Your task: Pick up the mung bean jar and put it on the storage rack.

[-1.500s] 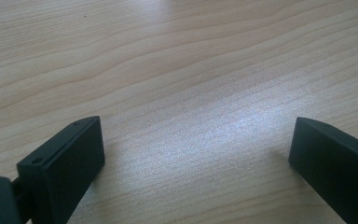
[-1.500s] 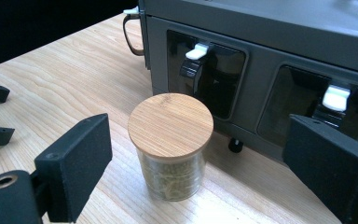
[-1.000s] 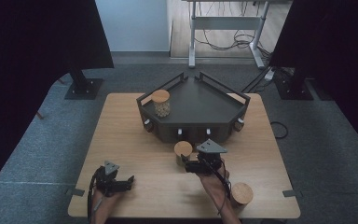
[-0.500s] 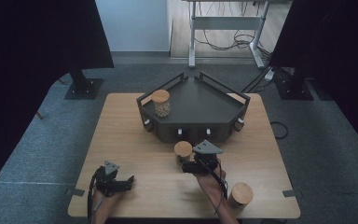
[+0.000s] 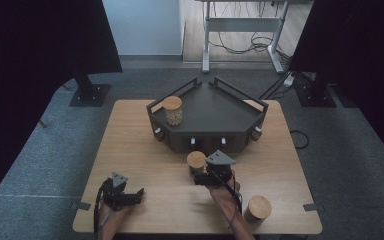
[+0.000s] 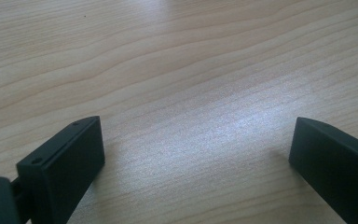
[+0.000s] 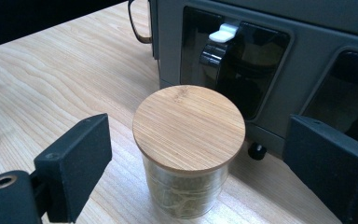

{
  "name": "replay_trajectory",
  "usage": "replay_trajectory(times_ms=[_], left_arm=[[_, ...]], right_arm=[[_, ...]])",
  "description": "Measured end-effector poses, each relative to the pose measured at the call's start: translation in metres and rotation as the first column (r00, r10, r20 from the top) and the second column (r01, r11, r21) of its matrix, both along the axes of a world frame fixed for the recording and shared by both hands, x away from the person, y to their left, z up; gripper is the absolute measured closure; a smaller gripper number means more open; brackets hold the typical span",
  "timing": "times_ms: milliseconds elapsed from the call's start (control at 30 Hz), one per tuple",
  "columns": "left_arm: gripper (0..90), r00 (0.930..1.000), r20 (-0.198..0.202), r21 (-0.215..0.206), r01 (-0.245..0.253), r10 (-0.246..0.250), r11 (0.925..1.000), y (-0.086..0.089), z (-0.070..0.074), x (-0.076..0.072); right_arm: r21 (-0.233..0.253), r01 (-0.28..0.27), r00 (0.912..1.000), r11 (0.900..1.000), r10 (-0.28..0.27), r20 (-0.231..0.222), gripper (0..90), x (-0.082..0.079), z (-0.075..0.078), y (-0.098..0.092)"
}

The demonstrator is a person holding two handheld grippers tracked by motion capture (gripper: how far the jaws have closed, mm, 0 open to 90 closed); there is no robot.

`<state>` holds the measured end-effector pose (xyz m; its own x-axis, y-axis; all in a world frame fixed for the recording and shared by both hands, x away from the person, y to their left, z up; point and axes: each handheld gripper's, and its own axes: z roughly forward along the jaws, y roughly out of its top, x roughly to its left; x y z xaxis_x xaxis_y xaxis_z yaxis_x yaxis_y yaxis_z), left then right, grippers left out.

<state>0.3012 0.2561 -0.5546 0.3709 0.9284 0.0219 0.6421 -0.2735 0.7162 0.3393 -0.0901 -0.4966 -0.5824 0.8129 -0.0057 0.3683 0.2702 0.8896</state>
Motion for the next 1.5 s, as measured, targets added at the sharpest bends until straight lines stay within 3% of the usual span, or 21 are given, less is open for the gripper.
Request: replay_trajectory(times_ms=[900,1500], left_arm=[[2.9,1.0000,-0.001,0.001,0.001,-0.001,1.0000,0.000,0.000,0.000],[2.9,1.0000,-0.001,0.001,0.001,-0.001,1.0000,0.000,0.000,0.000]], right_arm=[[-0.034,0.002,1.0000,0.999,-0.003,-0.009,8.0,0.011,-0.015,0.014],[-0.062,0.005,0.9994,0.998,-0.007,-0.033,16.0,0.018,-0.026,0.020]])
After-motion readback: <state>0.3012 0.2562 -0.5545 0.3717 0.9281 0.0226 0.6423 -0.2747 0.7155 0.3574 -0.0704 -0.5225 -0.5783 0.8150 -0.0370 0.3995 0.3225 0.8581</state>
